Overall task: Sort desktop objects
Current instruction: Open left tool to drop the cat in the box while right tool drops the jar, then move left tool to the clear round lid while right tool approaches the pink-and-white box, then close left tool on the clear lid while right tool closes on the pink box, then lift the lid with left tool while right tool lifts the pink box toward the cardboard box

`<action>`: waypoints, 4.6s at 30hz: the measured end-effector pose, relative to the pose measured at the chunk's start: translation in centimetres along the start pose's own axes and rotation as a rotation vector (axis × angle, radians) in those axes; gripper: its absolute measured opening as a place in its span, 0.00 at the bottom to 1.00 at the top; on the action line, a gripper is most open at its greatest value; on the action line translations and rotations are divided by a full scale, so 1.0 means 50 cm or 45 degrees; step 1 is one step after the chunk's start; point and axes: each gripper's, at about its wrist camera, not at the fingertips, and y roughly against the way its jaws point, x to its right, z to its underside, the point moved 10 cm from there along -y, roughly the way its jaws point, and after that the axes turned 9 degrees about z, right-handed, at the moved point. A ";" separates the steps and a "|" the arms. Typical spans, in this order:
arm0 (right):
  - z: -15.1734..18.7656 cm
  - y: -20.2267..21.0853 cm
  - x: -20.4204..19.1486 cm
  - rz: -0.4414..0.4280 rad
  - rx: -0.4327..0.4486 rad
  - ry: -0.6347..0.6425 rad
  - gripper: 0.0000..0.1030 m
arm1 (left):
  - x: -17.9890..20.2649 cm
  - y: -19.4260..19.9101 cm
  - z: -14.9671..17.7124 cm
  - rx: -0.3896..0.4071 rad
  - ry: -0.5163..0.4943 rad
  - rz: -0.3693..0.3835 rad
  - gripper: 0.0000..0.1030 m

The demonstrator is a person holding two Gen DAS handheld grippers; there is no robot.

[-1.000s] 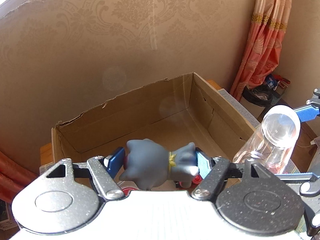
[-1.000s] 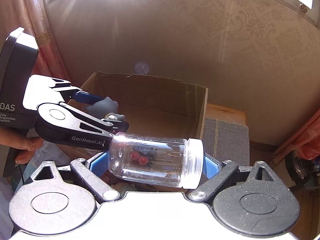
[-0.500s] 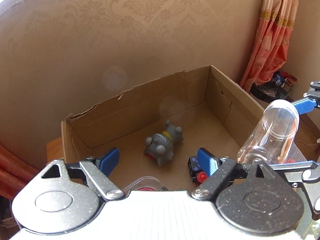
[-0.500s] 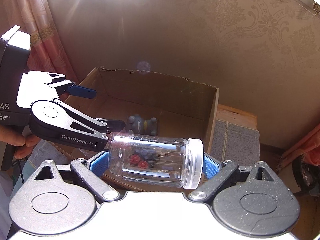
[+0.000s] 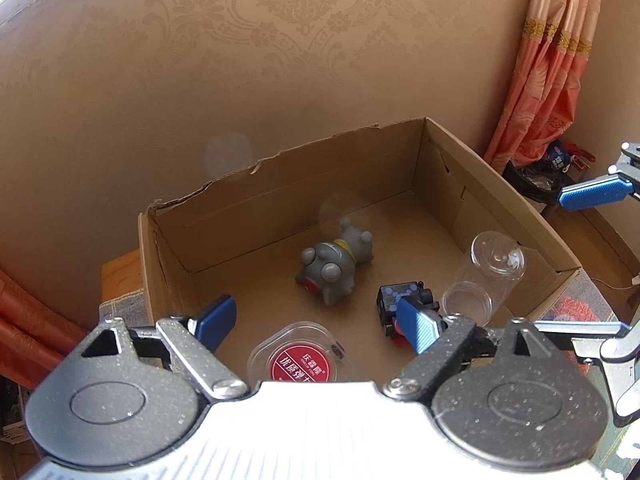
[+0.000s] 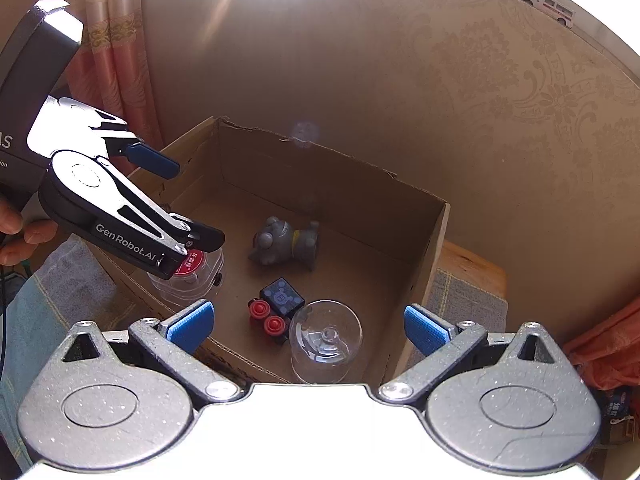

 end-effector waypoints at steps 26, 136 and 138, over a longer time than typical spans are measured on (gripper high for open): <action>0.126 0.118 -0.036 -0.028 -0.027 -0.074 1.00 | 0.115 0.116 0.130 -0.017 -0.046 0.102 0.90; 0.290 0.146 -0.181 -0.313 -0.056 0.337 0.82 | 0.238 0.116 0.287 -0.154 -0.171 0.291 0.86; 0.274 0.149 -0.177 -0.313 -0.039 0.336 0.82 | 0.231 0.127 0.269 -0.134 -0.175 0.279 0.86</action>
